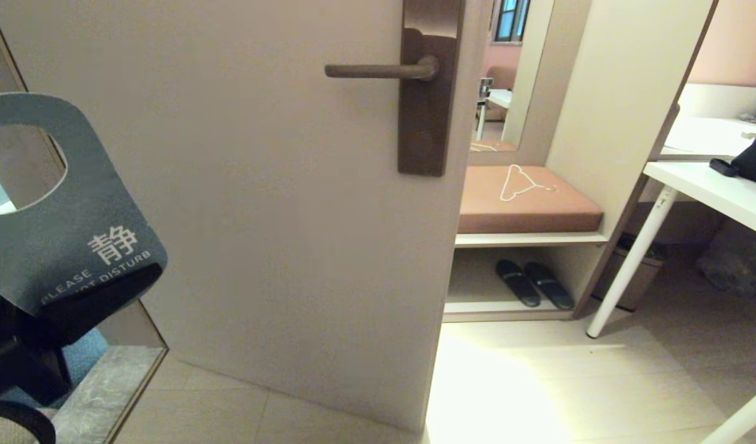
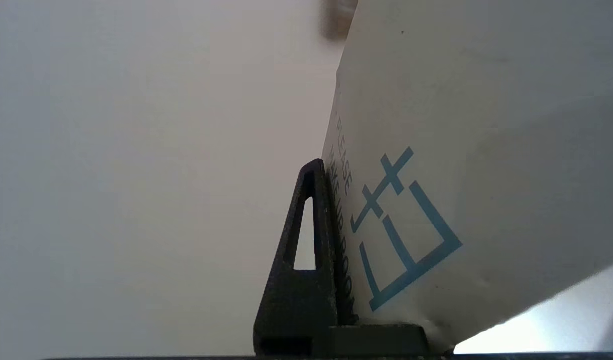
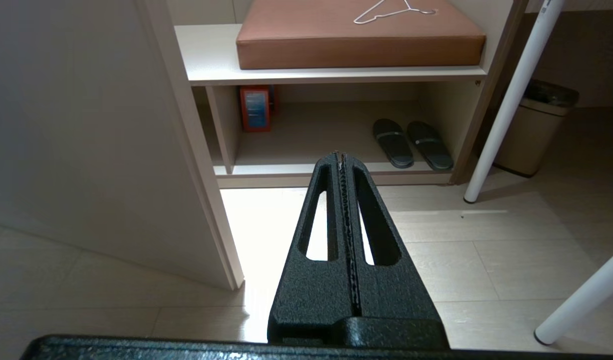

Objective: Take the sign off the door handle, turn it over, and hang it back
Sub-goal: Hang the sign back with the other side facing out

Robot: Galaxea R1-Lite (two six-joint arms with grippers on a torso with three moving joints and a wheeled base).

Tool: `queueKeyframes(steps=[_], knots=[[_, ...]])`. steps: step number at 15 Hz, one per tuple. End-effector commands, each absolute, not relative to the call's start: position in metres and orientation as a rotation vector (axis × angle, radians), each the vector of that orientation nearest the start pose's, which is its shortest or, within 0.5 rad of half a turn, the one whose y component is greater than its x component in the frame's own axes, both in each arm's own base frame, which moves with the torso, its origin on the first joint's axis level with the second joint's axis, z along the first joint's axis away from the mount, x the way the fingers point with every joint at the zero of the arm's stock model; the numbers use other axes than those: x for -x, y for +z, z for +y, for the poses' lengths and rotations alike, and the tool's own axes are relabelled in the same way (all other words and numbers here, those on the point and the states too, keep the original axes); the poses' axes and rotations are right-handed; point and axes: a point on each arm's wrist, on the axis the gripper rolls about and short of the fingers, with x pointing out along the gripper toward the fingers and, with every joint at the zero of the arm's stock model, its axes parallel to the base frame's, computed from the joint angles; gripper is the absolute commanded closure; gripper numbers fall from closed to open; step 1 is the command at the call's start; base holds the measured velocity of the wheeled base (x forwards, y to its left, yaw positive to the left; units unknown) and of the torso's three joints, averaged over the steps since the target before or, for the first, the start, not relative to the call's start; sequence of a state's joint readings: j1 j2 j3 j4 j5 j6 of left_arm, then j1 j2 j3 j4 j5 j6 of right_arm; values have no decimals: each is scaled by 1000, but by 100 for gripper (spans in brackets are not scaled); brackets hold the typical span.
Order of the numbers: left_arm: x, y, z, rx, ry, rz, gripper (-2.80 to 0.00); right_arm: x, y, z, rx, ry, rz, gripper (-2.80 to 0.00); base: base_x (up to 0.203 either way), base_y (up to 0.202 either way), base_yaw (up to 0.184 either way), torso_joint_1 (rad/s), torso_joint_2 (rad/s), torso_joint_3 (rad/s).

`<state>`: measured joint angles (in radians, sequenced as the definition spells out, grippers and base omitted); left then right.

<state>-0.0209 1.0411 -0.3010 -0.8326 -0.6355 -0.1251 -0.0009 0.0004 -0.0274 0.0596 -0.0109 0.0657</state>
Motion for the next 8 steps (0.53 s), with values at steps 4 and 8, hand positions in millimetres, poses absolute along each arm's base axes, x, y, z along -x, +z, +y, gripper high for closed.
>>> queueKeyframes(steps=[4,8], knots=[[-132,213,6,166,-497,-50,0,25,77,0,-66,-13,32,0,0,0,0,0,0,0],[-142,214,7,172,-514,-34,0,25,77,0,-66,-12,32,0,0,0,0,0,0,0]])
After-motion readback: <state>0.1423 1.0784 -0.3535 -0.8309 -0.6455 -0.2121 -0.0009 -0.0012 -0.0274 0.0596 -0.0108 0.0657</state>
